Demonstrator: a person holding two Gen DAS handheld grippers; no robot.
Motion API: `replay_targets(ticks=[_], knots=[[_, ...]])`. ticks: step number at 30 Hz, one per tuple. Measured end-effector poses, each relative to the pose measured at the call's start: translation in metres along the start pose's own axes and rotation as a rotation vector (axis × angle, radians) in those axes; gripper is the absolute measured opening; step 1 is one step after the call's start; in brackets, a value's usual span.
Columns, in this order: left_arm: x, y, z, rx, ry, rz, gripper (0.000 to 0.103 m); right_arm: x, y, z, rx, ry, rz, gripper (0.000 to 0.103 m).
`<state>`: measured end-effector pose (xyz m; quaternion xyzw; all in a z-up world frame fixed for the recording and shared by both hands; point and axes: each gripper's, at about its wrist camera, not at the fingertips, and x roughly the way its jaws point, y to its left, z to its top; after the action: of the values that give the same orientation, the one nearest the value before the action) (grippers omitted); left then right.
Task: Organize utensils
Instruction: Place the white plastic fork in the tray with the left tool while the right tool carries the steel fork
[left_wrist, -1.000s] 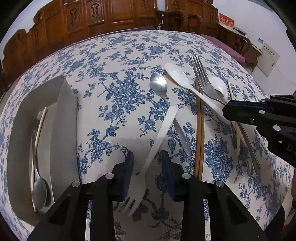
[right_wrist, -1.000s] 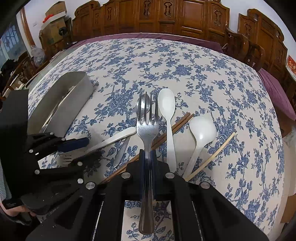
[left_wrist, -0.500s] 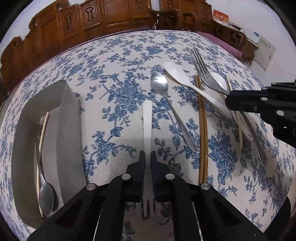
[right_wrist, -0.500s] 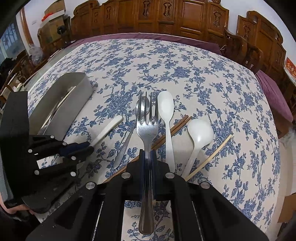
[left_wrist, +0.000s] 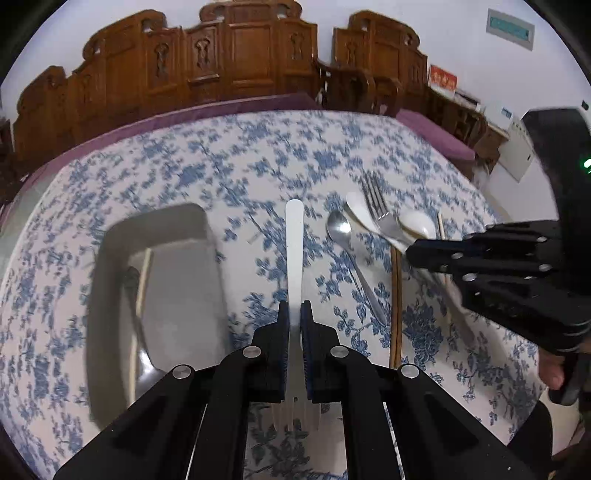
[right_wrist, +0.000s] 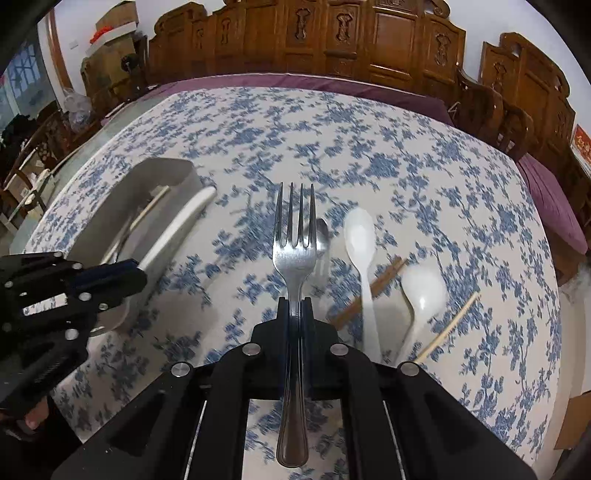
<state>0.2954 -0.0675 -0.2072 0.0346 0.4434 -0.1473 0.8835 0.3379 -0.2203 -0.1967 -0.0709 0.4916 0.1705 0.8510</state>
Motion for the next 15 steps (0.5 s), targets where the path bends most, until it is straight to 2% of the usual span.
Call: replay_targets(ticks=[15], knots=[[-0.035,0.035,0.006,-0.044,-0.087,0.034,0.006,-0.004,0.041,0.019,-0.038,-0.027,0.029,0.008]])
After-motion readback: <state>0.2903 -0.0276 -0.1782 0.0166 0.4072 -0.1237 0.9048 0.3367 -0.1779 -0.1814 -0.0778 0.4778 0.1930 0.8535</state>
